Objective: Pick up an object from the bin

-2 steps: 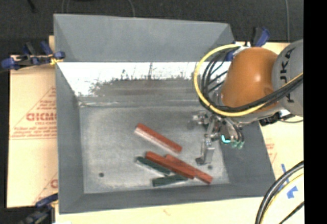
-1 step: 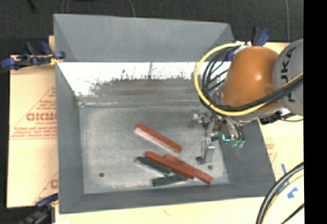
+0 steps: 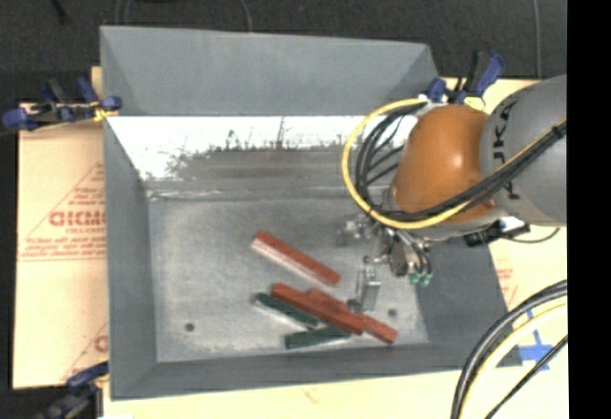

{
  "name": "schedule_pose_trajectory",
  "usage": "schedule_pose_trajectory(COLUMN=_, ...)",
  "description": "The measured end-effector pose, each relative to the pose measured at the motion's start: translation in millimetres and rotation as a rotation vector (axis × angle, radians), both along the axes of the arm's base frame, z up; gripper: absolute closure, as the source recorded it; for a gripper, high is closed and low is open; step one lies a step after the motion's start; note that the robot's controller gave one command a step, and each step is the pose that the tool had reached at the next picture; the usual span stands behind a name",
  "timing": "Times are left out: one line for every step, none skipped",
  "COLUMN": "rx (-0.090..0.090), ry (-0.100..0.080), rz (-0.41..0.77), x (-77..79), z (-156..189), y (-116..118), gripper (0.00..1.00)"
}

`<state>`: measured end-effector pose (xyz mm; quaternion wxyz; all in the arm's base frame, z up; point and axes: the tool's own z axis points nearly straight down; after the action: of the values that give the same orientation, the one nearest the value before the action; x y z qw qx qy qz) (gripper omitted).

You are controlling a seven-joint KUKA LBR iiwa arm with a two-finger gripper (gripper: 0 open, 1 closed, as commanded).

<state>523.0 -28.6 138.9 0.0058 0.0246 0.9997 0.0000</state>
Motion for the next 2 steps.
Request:
schedule_pose_trajectory(rx=0.003, ry=0.006, rz=-0.126, x=9.8, z=-54, y=-4, gripper=0.00)
schedule_pose_trajectory(rx=-0.001, ry=0.003, rz=-0.080, x=10.1, z=-65, y=31, gripper=1.00)
